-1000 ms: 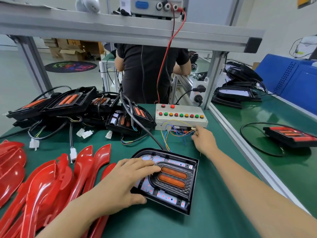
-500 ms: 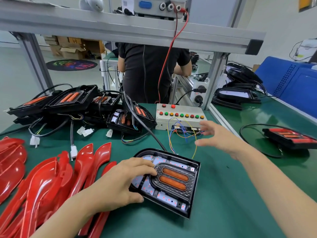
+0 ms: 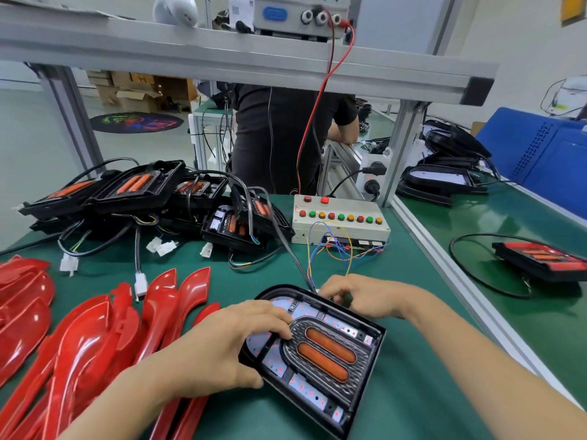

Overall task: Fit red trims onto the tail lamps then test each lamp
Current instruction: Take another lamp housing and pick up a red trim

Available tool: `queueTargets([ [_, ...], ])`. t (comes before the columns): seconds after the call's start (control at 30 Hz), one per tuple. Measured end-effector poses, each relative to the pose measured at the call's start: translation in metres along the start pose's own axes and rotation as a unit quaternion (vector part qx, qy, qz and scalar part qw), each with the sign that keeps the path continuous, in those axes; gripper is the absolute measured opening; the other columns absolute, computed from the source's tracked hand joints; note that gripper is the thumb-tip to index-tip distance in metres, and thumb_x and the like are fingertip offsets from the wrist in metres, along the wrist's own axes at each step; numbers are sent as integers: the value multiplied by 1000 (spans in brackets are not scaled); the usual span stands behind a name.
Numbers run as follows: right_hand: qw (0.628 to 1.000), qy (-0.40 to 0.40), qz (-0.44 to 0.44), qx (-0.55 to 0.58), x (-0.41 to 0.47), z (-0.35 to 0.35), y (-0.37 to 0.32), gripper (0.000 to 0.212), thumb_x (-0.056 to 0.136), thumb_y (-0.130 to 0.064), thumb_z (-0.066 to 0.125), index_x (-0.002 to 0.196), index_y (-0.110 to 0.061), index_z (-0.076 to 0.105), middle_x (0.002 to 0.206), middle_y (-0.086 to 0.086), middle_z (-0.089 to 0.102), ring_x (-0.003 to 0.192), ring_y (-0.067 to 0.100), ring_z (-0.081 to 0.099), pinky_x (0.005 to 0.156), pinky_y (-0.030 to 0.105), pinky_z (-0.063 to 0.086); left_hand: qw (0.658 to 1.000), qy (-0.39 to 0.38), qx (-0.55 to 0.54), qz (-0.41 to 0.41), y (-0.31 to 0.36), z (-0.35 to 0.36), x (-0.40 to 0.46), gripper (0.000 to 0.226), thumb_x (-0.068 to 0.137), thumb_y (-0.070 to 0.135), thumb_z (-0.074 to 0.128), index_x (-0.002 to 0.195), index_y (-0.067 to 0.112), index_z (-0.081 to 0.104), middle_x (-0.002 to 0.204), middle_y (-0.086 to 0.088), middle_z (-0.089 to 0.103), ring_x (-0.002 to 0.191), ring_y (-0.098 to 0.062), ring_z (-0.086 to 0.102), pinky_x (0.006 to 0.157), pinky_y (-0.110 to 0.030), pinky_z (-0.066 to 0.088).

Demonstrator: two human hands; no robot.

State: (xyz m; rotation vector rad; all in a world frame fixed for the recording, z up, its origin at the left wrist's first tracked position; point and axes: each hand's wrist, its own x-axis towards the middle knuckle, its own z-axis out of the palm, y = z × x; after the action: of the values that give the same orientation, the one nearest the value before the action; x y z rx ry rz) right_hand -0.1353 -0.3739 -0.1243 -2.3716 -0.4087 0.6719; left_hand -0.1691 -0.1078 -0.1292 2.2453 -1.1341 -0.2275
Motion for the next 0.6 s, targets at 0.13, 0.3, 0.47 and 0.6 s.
queueTargets([
  [0.13, 994, 17, 33, 107, -4, -4, 5, 26, 87, -17, 65, 64, -29, 66, 73, 0, 56, 67, 9, 47, 67, 20, 39, 999, 12, 43, 8, 0, 0, 3, 58, 62, 21, 80, 116, 32, 63, 127, 36, 40, 122, 18, 29, 100, -2, 18],
  [0.3, 979, 179, 66, 76, 6, -6, 14, 30, 92, -28, 65, 69, -10, 61, 80, 11, 66, 71, 13, 50, 69, 30, 40, 993, 42, 110, -16, -3, 3, 6, 60, 68, 39, 78, 123, 42, 55, 127, 39, 31, 121, 18, 24, 103, -9, 14],
  [0.47, 965, 224, 103, 89, -3, -14, 11, 23, 95, -29, 59, 87, -11, 71, 85, 5, 71, 68, 18, 62, 66, 24, 53, 992, 50, 115, -16, -4, 11, 4, 58, 72, 41, 74, 125, 46, 51, 134, 36, 30, 122, 22, 16, 104, -8, 6],
  [0.6, 958, 272, 84, 34, -12, -18, -5, 19, 96, -31, 55, 88, -20, 69, 84, -3, 70, 67, 7, 61, 59, 20, 46, 987, 155, 23, -39, -3, -3, -2, 39, 73, 32, 71, 112, 33, 66, 131, 25, 46, 125, 10, 36, 106, -13, 21],
])
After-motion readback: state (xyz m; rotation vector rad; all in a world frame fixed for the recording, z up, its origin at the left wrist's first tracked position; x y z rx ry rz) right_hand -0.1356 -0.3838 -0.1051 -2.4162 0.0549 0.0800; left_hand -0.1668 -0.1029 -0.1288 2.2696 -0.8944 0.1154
